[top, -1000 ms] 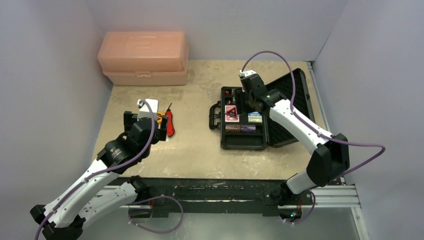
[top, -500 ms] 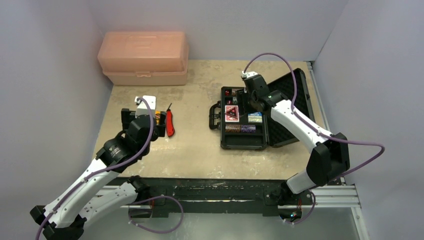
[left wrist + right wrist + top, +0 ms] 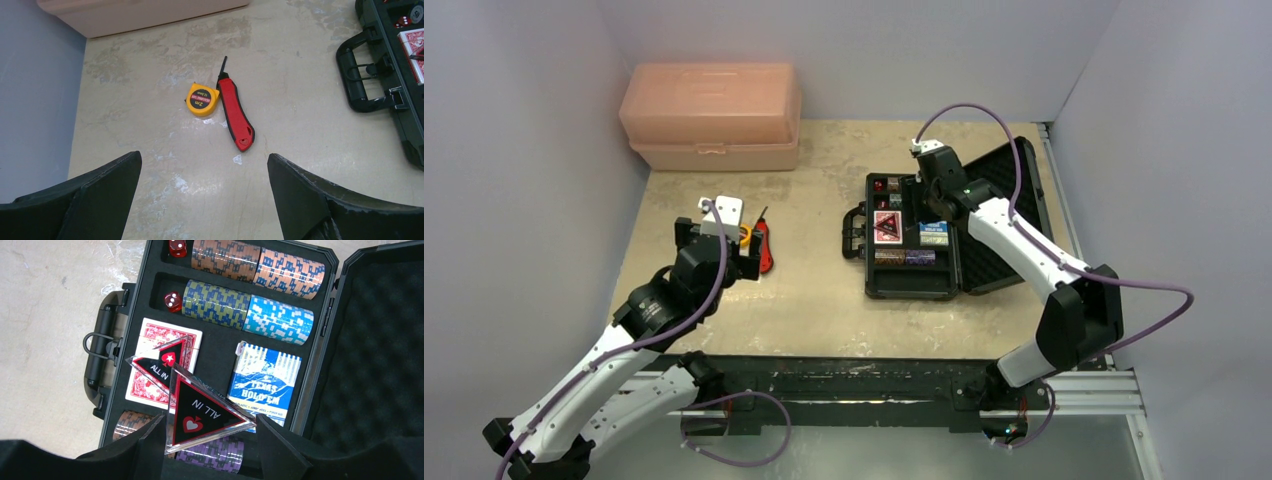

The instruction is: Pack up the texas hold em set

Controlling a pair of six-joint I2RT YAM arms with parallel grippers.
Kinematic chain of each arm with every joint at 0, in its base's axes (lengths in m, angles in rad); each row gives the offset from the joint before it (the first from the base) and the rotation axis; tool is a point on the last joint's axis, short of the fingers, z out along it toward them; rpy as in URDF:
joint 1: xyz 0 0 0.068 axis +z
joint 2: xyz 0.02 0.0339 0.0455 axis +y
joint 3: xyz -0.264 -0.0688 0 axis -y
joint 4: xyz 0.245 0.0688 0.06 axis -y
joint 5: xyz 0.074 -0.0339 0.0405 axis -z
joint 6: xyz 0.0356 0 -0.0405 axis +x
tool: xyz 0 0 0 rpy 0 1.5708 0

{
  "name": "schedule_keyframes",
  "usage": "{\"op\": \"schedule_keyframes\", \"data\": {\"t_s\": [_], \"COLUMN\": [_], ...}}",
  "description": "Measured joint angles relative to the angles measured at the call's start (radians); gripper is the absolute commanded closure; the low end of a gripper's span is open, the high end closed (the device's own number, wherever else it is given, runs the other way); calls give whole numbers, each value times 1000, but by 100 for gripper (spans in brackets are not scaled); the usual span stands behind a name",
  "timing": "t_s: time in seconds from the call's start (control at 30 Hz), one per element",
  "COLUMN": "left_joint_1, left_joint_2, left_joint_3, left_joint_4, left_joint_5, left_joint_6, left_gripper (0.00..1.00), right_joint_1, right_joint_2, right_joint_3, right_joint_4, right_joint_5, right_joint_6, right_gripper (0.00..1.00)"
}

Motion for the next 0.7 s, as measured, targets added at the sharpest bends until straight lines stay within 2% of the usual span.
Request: {"op": "schedule_keyframes", "data": {"t_s": [0.37, 0.7], "left_joint_1": [0, 1], "left_joint_2": [0, 0], "left_joint_3": [-3, -6], "left_joint_4": [9, 9], "left_joint_5": [32, 49], "left_joint_6": [16, 19], "left_gripper": [5, 6], "right_joint_1": [-18, -76], "right_joint_2": [46, 50], "right_joint_3": [-1, -79], "right_joint_4": [7, 41], "right_joint_5": [-4, -5], "right_joint_6": [0, 1], "right_gripper": [57, 56]}}
